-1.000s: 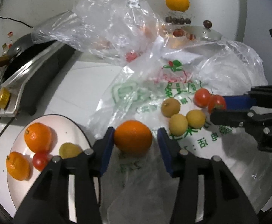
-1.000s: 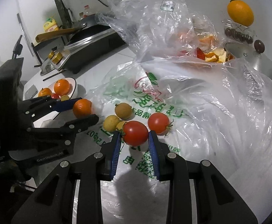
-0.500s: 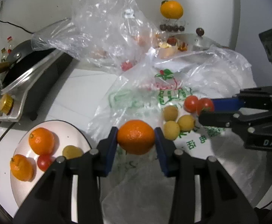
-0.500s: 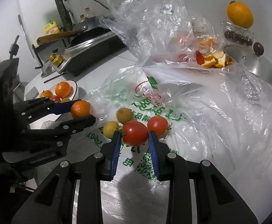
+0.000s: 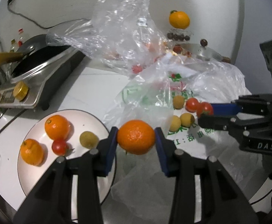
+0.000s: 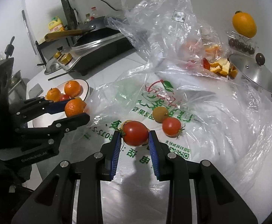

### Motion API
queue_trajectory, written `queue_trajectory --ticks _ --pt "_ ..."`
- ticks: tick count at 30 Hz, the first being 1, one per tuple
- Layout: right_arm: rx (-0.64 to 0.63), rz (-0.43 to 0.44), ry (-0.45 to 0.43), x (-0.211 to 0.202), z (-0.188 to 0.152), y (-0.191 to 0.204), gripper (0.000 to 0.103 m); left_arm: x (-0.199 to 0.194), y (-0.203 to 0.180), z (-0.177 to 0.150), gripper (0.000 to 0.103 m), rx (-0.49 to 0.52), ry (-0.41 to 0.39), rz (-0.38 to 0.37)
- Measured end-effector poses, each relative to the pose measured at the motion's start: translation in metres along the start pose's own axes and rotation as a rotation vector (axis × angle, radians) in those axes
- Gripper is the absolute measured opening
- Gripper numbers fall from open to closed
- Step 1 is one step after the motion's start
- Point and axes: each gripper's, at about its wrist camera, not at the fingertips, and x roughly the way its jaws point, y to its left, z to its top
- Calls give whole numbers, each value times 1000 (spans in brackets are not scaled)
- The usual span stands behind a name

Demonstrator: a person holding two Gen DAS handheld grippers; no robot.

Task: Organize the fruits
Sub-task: 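Carry the mandarin and cherry tomato over the white plate with both grippers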

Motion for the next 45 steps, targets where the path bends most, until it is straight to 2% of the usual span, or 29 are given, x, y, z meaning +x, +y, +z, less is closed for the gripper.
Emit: queue_trajectory --ticks 6,12,17,24,36,45 --pt "-9 20 8 5 0 9 32 -2 3 -7 41 -19 12 -2" --pt "-16 35 15 10 -1 15 32 -2 -7 -17 41 11 46 -19" --pt "-12 35 19 11 -3 12 32 -2 -10 -21 41 24 52 -2" --pt "-8 35 23 11 -6 9 32 2 -21 -28 42 100 68 23" --pt "-5 29 21 8 -7 8 32 -8 -30 -32 44 184 7 -26" --pt "-2 20 18 6 -7 7 32 3 -23 -21 44 141 20 12"
